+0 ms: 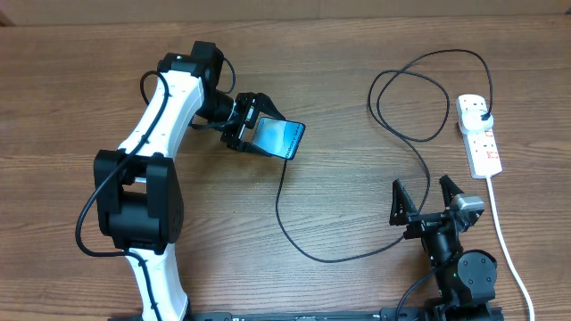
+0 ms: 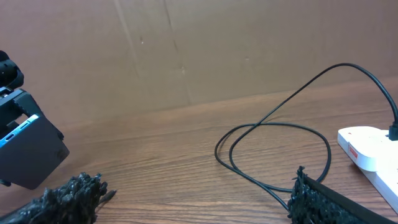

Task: Plug charger to phone and switch on socket
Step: 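Lift and tilt the phone upright, bottom facing the cable, then raise the right gripper and move it toward the cable connector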

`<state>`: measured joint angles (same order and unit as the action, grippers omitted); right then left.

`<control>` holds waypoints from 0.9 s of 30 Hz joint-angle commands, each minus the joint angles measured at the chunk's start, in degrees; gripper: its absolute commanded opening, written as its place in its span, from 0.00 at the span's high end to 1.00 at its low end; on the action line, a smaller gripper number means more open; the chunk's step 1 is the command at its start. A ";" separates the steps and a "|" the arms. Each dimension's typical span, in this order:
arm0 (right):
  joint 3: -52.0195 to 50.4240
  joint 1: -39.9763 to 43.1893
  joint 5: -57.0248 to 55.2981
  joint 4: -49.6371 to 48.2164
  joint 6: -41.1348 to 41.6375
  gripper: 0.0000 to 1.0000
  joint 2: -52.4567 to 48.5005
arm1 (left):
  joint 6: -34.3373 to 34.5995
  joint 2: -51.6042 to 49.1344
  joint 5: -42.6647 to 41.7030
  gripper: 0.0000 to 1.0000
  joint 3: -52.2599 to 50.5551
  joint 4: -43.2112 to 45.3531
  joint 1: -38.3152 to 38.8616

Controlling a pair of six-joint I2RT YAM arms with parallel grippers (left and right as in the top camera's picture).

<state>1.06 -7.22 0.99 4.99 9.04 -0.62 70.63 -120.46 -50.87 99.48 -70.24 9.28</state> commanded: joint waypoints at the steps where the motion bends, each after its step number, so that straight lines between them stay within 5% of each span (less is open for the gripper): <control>1: -0.61 -0.33 -0.70 -0.15 0.33 0.00 0.46 | 1.14 0.15 -2.58 0.39 1.70 0.02 -0.26; 16: 3.58 -0.33 9.27 3.17 7.78 0.00 -1.20 | 0.68 0.15 0.66 0.41 1.70 0.02 -0.26; 27: 20.98 -0.31 12.66 13.00 7.93 0.00 -19.76 | 0.04 0.15 7.93 0.41 1.70 -0.09 -0.24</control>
<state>16.08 -7.22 12.69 16.43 16.51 -15.66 70.59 -120.46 -43.94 99.50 -70.24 9.28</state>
